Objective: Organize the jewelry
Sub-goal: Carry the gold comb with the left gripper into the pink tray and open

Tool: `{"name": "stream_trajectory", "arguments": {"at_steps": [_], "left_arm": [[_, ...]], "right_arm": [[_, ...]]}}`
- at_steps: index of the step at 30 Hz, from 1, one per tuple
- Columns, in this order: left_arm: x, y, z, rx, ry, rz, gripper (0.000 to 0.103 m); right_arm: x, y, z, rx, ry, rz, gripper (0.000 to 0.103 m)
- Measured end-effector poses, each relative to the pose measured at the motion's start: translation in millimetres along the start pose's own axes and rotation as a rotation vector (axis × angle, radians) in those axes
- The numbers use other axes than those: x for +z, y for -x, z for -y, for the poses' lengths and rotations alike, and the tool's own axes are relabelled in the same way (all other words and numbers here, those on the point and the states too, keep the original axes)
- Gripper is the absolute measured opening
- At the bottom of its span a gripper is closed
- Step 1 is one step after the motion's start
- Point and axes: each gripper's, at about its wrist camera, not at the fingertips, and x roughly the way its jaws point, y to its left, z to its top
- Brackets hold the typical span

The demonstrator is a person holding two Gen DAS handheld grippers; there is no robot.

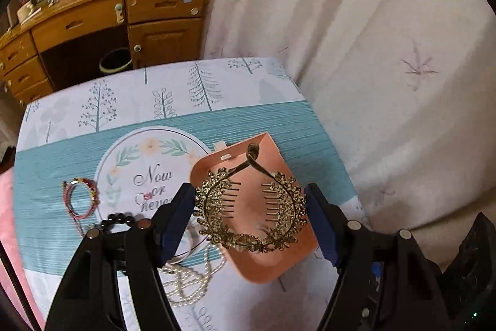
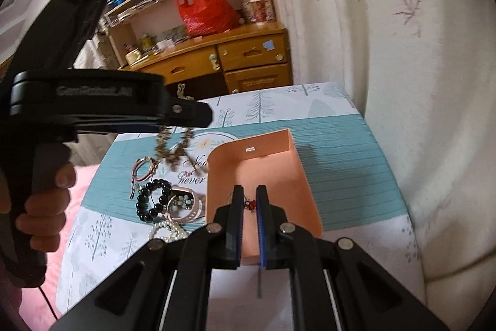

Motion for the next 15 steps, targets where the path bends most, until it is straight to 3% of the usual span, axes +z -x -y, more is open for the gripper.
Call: {"name": "stream_trajectory", "arguments": {"at_steps": [3,6,9,13,15], "left_arm": [[2,-18,2,0.029,0.055,-0.024,0.071],[2,-33,4,0.076,0.088,-0.036,0.095],[3,-35,3,0.121,0.089,-0.015,0.097],[5,-30,-12,0.138,0.132,0.001,0.097],[2,-26,-24,0.163,0.160,0.014,0.097]], "right_arm": [[3,-10,13,0.054,0.016,-0.038,0.008],[3,-25,24,0.092,0.010,-0.113,0.008],[1,-33,33,0.117,-0.014,-0.158,0.009],[-3,-44,38,0.160,-0.030,-0.217,0.024],[-5,-48,36,0.181,-0.037,-0.237,0.028]]}}
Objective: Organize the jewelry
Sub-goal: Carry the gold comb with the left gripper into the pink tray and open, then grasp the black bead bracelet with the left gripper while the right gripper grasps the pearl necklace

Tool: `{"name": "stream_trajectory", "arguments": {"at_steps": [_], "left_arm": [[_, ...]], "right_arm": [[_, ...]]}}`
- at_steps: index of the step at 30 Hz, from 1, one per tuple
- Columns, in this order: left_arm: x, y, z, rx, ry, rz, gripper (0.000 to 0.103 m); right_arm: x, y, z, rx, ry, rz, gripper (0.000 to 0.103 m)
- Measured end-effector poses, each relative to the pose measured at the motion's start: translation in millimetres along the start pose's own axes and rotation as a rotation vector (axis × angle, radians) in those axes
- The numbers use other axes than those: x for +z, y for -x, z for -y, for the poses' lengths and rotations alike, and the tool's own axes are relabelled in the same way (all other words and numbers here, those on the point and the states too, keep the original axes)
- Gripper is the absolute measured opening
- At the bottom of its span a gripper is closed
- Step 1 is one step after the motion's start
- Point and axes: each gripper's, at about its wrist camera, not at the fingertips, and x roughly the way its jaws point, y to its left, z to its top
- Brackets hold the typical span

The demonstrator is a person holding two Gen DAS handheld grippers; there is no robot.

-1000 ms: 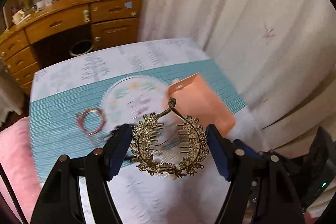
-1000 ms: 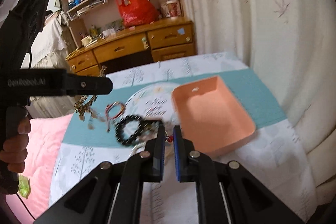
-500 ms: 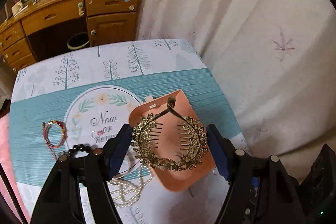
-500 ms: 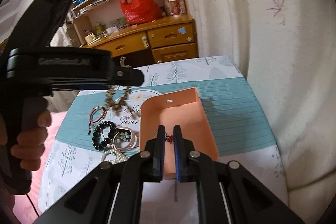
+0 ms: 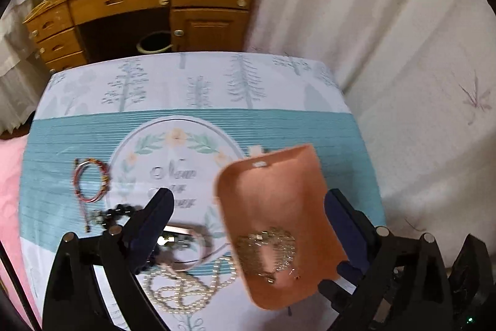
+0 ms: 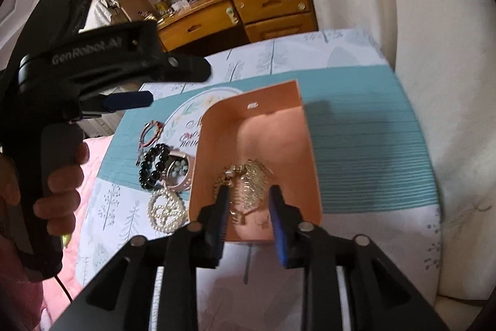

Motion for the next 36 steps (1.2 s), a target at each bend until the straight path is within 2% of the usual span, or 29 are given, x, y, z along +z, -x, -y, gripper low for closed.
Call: {"name": "stream_trajectory", "arguments": {"at_steps": [3,6,8,10,12,15,17,21,24,26,28,31,36], "left_arm": [[-6,1,-21,0.057,0.043,-0.006,0.097],[-22,1,-49,0.129,0.091,-0.037,0.097],[-39,2,-70,0.180,0.137,-0.049,0.097],[-58,4,-91,0.227,0.172,-0.052,0.097],[-76,4,-110,0.267,0.181,-0.076,0.097],[-97,3,-130,0.306,0.146,-0.127,0.097],[-106,3,-141,0.299,0.129,-0.151,0.097],[-112,2,-158,0.253,0.138,-0.157,0.097],[-112,1,-169,0.184,0.182,-0.145,0.097],[-111,2,-173,0.119,0.175,-0.106,0.097],[-109,0,-166,0.112,0.111,-0.069,0.097],[-109,-7,-153,0.124,-0.040,-0.010,0.096],[-113,-21,-134,0.038,-0.249,0.019,0.078]], "right_arm": [[-1,-7,-2,0.042,-0.026,-0.021,0.028],[-6,-6,-7,0.112,-0.091,-0.005,0.030],[-11,-7,-16,0.134,-0.106,-0.023,0.042],[-17,-10,-26,0.155,-0.119,-0.044,0.044],[-25,-14,-36,0.175,-0.144,-0.067,0.045],[-38,-25,-53,0.176,-0.183,-0.122,0.052],[-45,-35,-64,0.179,-0.207,-0.169,0.058],[-54,-53,-84,0.177,-0.212,-0.224,0.059],[-58,-60,-96,0.121,-0.208,-0.223,0.060],[-61,-65,-102,0.068,-0.205,-0.205,0.060],[-61,-70,-106,-0.002,-0.188,-0.181,0.060],[-65,-75,-114,-0.092,-0.121,-0.121,0.060],[-74,-83,-126,-0.198,0.020,-0.025,0.060]]}}
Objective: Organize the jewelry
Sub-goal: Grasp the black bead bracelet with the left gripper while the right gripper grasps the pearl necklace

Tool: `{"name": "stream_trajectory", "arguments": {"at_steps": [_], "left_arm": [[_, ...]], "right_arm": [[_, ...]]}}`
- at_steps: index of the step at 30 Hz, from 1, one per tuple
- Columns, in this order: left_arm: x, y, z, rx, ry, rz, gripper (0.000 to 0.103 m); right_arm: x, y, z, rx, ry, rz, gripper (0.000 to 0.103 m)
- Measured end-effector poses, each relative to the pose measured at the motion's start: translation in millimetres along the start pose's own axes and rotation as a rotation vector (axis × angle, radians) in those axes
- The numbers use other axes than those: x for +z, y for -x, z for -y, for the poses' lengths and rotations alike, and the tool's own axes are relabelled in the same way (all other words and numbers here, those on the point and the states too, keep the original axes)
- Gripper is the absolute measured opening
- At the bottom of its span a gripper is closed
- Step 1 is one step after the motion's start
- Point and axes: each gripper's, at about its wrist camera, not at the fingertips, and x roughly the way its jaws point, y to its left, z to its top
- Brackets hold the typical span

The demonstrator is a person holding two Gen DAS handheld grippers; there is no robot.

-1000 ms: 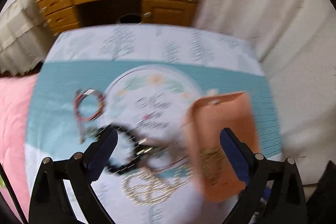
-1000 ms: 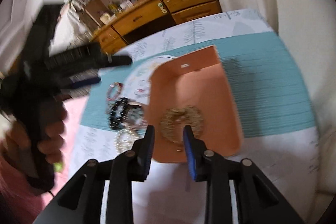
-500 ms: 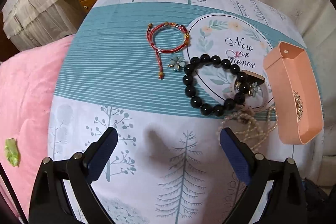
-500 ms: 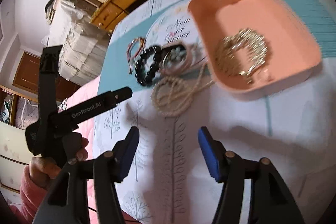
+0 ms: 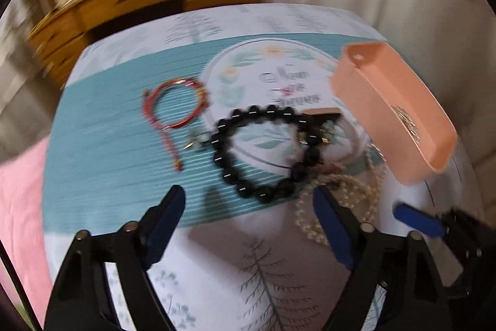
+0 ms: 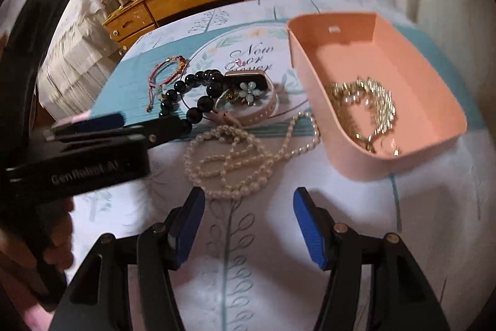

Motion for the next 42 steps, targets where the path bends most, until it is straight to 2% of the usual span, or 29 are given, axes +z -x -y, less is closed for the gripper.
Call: {"name": "stream_trajectory", "arguments": {"at_steps": [4,9,11,13,14,19,25,30,32,36,42], "left_arm": [[4,-6,7,-0.023,-0.089,0.040,0.057],[12,-19,11,-0.037,-0.170,0.068,0.052],[12,-23,8,-0.077,-0.165,0.041,0.035],[12,-30,7,-0.111,-0.162,0.010,0.024],[12,-28,9,-0.111,-0.174,0.024,0.016],[12,-24,3,-0.163,-0.141,0.019,0.015],[17,-12,-18,-0.220,-0.034,0.045,0.014],[18,-6,-28,-0.227,0.005,0.056,0.014],[18,-4,-30,-0.231,0.011,0.057,0.014],[20,0,-29,-0.219,0.026,0.050,0.014],[24,19,-31,-0.242,0.077,0.090,0.013]], "right_arm": [[-3,-4,-5,-0.065,0.044,0.042,0.060],[-1,-8,-16,-0.110,0.106,0.095,0.060],[0,-10,-20,-0.109,0.111,0.105,0.060],[2,-13,-23,-0.098,0.108,0.101,0.060],[3,-14,-24,-0.090,0.108,0.106,0.060],[9,-19,-25,-0.110,0.077,0.103,0.060],[16,-16,-14,-0.101,-0.002,0.110,0.059],[20,-21,-10,-0.065,-0.046,0.099,0.033],[21,-21,-8,-0.063,-0.073,0.096,0.007],[22,-19,-7,-0.048,-0.092,0.092,0.006],[28,-1,-14,-0.015,-0.060,0.121,0.006]]}}
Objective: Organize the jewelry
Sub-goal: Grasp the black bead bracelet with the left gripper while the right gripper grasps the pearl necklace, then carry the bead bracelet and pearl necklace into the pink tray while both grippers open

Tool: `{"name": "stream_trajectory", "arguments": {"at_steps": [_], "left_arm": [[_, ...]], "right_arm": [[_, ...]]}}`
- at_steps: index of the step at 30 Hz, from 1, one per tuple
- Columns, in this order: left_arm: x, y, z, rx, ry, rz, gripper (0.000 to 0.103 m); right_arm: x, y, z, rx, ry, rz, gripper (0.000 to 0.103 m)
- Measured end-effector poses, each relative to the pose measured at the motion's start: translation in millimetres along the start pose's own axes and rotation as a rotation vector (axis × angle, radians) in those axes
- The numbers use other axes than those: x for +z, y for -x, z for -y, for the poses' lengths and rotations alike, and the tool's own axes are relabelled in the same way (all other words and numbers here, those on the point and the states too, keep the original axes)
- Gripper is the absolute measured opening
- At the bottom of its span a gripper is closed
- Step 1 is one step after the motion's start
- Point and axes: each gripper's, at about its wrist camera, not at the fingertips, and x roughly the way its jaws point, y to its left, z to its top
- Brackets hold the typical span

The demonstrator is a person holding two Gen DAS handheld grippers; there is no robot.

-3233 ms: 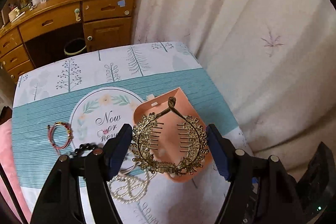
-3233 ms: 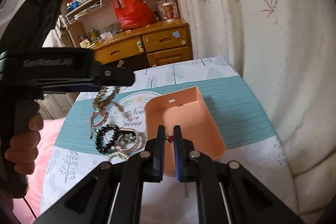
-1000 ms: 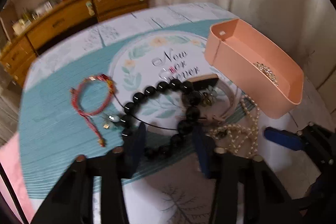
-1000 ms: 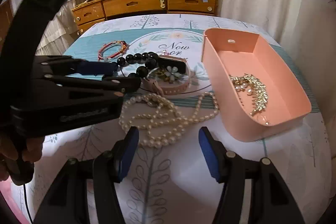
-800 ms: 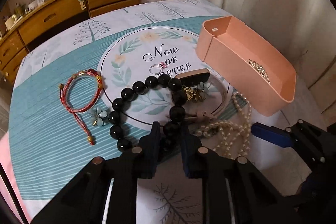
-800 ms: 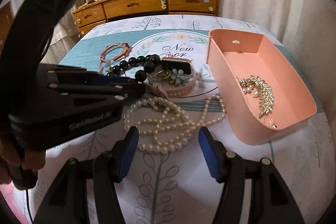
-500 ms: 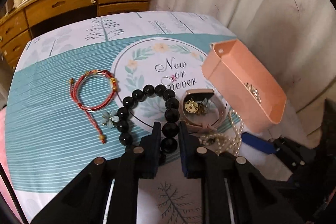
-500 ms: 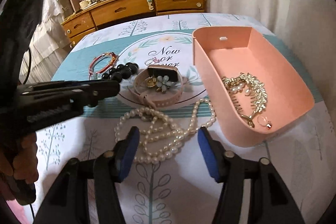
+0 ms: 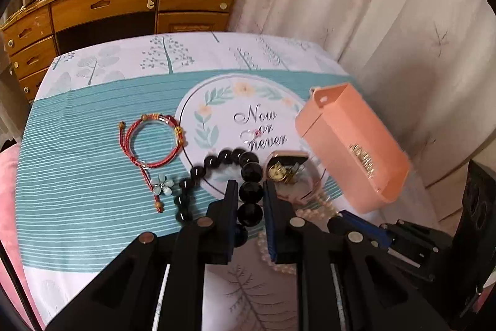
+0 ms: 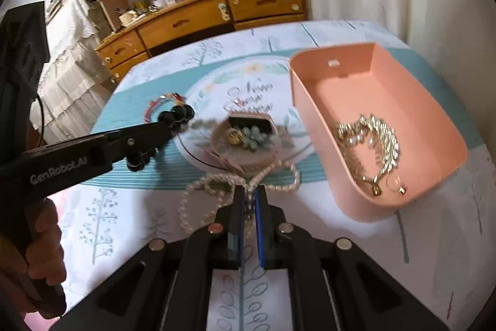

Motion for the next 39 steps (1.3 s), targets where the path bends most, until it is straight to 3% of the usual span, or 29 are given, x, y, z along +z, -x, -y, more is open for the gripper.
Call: {"name": "stream_trajectory", "arguments": {"at_steps": [14,21,32,39], "left_arm": [[19,65,32,-0.014,0.054,0.119,0.013],[35,91,63,-0.057,0.017,0.202,0.013],[46,78,128,-0.108,0.025,0.221,0.013],[47,46,163,-0.120,0.055,0.194,0.013]], "right_arm": [[46,79,4,0.134,0.069,0.137,0.005],[71,113,18,0.174,0.089,0.189,0.005],[109,152,60,0.175,0.152,0.252,0.005],[115,145,99,0.151,0.176,0.202,0.005]]}}
